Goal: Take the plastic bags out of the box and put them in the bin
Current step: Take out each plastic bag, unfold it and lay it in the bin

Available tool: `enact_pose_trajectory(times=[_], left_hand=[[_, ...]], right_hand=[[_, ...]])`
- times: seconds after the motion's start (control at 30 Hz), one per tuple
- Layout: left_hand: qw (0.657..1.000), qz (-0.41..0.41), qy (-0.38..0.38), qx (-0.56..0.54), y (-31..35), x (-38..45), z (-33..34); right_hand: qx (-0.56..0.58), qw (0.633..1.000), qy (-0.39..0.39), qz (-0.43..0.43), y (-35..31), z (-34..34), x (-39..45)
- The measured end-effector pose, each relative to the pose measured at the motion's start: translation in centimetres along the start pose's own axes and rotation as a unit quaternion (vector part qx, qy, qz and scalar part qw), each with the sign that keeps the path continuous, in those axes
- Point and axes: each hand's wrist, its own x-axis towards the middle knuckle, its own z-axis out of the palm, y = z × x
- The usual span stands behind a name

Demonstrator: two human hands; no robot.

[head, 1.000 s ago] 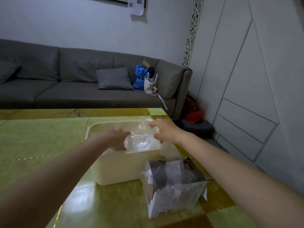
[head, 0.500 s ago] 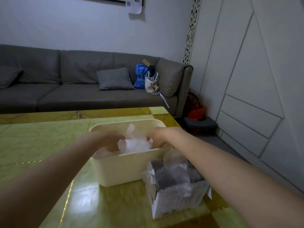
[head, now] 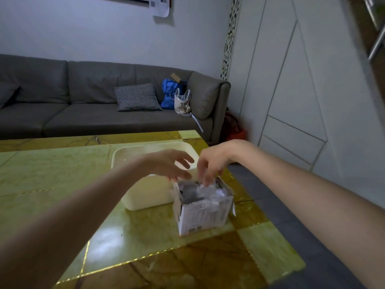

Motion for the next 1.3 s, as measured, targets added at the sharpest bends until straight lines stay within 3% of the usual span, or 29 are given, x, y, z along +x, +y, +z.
enact_pose_trajectory(times=[0.1,0.17,0.23,0.33,0.47,0.57,0.77,0.8,0.9,0.97,1.03,1.07,1.17,1.2,1.23,1.3], left_hand=[[0.998,-0.005,-0.022,0.056,0.8,-0.4,1.7],[0.998,0.012,0.043,0.036,0.8,-0.4,2.0],[0.991,0.025,0.124,-0.045,1.2,-0.7,1.0],[0.960,0.028,0.216,-0.176,1.7,-1.8,-0.8],[0.921,-0.003,0.264,-0.287,2.2,-2.9,-1.6],[0.909,-0.034,0.277,-0.310,2.0,-3.2,-1.5],[0.903,-0.099,0.306,-0.286,0.8,-3.6,-1.6],[0.892,-0.114,0.306,-0.313,0.7,-3.6,-1.7],[0.831,-0.139,0.301,-0.448,0.6,-3.4,-1.8],[0.800,-0.142,0.286,-0.508,0.7,-3.4,-1.7],[0.785,-0.147,0.269,-0.538,0.7,-3.3,-1.5],[0.783,-0.148,0.263,-0.543,0.6,-3.3,-1.4],[0.808,-0.167,0.237,-0.512,0.1,-3.5,-1.0],[0.815,-0.177,0.234,-0.500,-0.2,-3.6,-1.0],[0.819,-0.188,0.239,-0.487,-0.5,-3.7,-1.2],[0.832,-0.206,0.295,-0.422,-1.3,-3.5,-1.8]], right_hand=[[0.024,0.990,0.133,-0.039,-0.4,0.4,-0.3],[0.120,0.960,0.240,-0.083,-0.5,-0.3,-0.8],[0.260,0.904,0.315,-0.126,-0.6,-1.1,-2.0],[0.436,0.843,0.277,-0.152,-0.1,-1.2,-2.6],[0.444,0.870,0.171,-0.130,0.6,1.1,-2.0],[0.472,0.848,0.208,-0.119,0.4,2.7,-1.4],[0.649,0.707,0.280,-0.022,0.6,2.9,-0.9],[0.661,0.705,0.256,-0.034,0.8,2.9,-0.9],[0.623,0.763,0.135,-0.107,1.5,3.3,-1.7],[0.601,0.783,0.095,-0.130,1.6,4.0,-2.0],[0.586,0.789,0.133,-0.124,1.5,4.4,-1.8],[0.604,0.770,0.169,-0.119,1.4,4.3,-1.6],[0.710,0.646,0.258,-0.110,1.5,3.3,-1.0],[0.714,0.628,0.293,-0.097,1.5,2.7,-0.9],[0.693,0.635,0.334,-0.071,1.5,2.1,-0.9],[0.553,0.714,0.430,0.001,1.5,1.3,-1.2]])
